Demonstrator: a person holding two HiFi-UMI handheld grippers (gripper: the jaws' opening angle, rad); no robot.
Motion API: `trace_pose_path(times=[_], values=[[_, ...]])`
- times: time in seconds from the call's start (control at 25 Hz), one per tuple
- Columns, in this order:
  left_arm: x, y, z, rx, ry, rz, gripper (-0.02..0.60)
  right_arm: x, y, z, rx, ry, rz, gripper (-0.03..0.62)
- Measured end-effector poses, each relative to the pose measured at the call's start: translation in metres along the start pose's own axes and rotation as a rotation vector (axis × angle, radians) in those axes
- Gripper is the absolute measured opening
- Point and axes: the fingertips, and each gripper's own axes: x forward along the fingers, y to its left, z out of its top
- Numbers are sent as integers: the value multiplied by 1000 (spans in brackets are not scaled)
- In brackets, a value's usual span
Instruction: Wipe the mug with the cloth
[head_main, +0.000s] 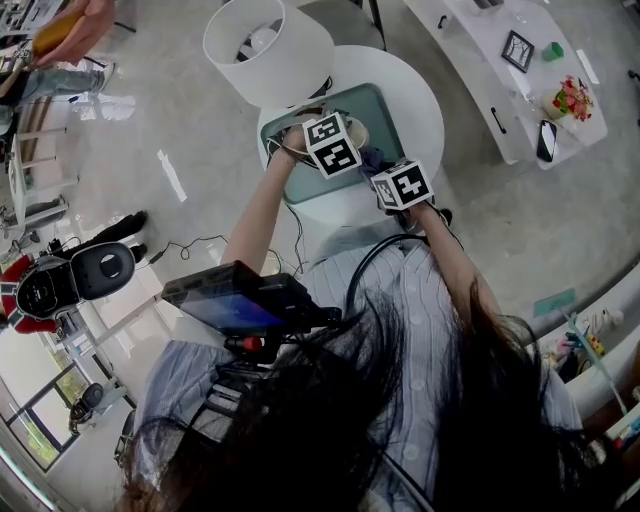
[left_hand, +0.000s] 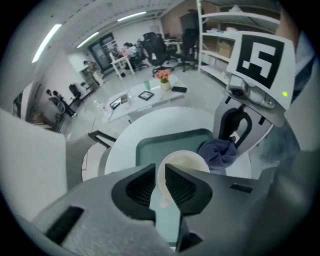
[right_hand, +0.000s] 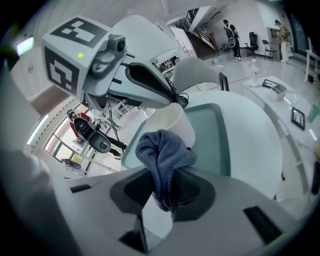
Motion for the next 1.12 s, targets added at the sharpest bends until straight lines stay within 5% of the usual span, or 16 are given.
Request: trace_pose_path(times=[0.24,0.52,0.8,1.12], values=[[5,-5,6,260,46,-61,61,-1,4,0,1,-6,9,98],[22,-6,0,324,76,-73,61,1,10,-2,12,-2,14,98],[29,-5,-7,211,87,-85,60,0,8,-1,14,-4,10,98],[23,-4,-16,-96,86,-108,58,0,4,3,11,-10,20,98]])
